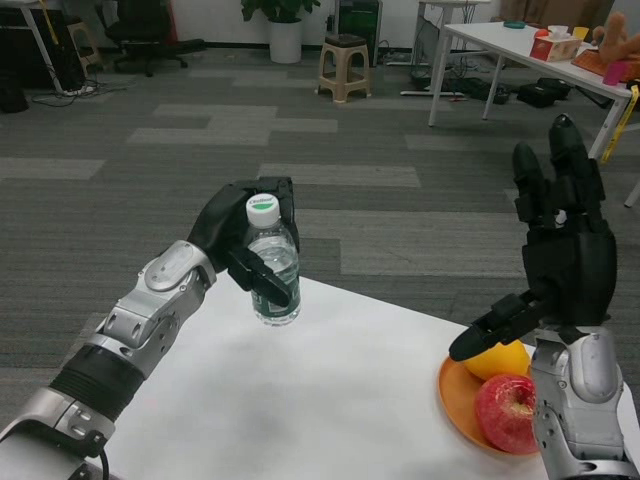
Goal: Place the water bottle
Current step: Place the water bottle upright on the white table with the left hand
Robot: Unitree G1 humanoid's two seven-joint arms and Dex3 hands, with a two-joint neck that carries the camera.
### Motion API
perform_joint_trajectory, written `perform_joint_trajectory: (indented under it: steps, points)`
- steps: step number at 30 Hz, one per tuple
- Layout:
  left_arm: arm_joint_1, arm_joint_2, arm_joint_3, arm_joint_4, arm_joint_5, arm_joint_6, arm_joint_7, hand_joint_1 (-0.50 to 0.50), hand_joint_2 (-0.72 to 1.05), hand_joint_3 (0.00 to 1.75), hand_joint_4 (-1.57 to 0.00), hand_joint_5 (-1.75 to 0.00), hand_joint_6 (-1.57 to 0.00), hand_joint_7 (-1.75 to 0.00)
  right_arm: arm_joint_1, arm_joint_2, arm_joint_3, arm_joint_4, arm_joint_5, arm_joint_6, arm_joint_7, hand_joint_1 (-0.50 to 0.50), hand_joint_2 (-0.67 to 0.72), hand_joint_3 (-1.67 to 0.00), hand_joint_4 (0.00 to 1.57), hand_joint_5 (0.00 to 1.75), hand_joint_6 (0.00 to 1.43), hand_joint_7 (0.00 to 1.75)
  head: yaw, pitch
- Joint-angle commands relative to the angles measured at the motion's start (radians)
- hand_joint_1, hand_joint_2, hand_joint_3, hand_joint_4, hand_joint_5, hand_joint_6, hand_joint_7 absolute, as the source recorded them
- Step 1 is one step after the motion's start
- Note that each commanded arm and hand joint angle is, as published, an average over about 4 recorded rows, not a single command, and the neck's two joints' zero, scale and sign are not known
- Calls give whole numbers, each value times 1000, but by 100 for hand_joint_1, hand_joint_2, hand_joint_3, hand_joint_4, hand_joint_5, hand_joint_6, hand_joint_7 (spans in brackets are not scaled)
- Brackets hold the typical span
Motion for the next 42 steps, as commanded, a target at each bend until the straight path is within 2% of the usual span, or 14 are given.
perform_joint_trajectory:
  steps: [1,5,8,13,17,22,28,33,36,39,41,42]
  points:
    - [18,-3,-2,67,-2,-121,30,42,-19,17,-153,-175,-134,-154,3,-6,-1,7,3,-5,-5,-33,66,0,3,0,0,0,6,2]
    - [24,-11,-9,154,-5,-233,40,35,-21,17,-153,-175,-134,-154,3,-6,3,14,4,-4,-5,-33,66,0,3,0,0,0,8,-1]
    - [26,-13,-25,203,-7,-281,47,27,-28,17,-153,-175,-134,-154,3,-6,4,16,4,-4,-5,-33,66,0,3,0,0,0,8,-4]
    - [27,-20,-66,321,-8,-366,55,21,-28,17,-153,-175,-134,-154,3,-6,4,18,4,-5,-5,-33,66,0,3,0,0,0,5,-9]
    - [24,-26,-92,395,-7,-408,55,19,-19,17,-153,-175,-134,-154,3,-4,6,21,3,-5,-5,-33,66,0,3,0,0,0,5,-9]
    - [20,-30,-118,462,-2,-450,55,19,-19,17,-153,-175,-135,-154,4,-4,7,24,4,-5,-5,-33,66,0,3,0,0,0,5,-9]
    - [12,-31,-153,505,7,-454,55,17,-24,17,-153,-175,-135,-154,4,-3,9,29,4,-5,-5,-33,66,0,3,0,0,0,2,-15]
    - [11,-32,-167,532,17,-462,55,14,-19,17,-153,-175,-134,-154,3,-3,9,28,3,-5,-5,-33,66,0,3,0,0,0,3,-18]
    - [11,-32,-172,535,19,-469,55,3,-19,17,-151,-175,-134,-154,3,-3,9,28,4,-5,-5,-33,66,0,3,0,0,0,2,-20]
    - [11,-32,-173,535,19,-474,55,-18,-19,13,-144,-175,-134,-154,3,-3,9,28,4,-5,-5,-33,66,0,3,0,0,0,1,-22]
    - [11,-32,-173,535,17,-475,52,-33,-13,9,-129,-175,-130,-157,3,-3,10,29,4,-5,-5,-33,66,0,3,0,0,0,1,-23]
    - [11,-32,-173,535,15,-475,49,-37,-8,9,-122,-175,-128,-161,3,-3,10,29,4,-5,-5,-33,66,0,3,0,0,0,1,-23]
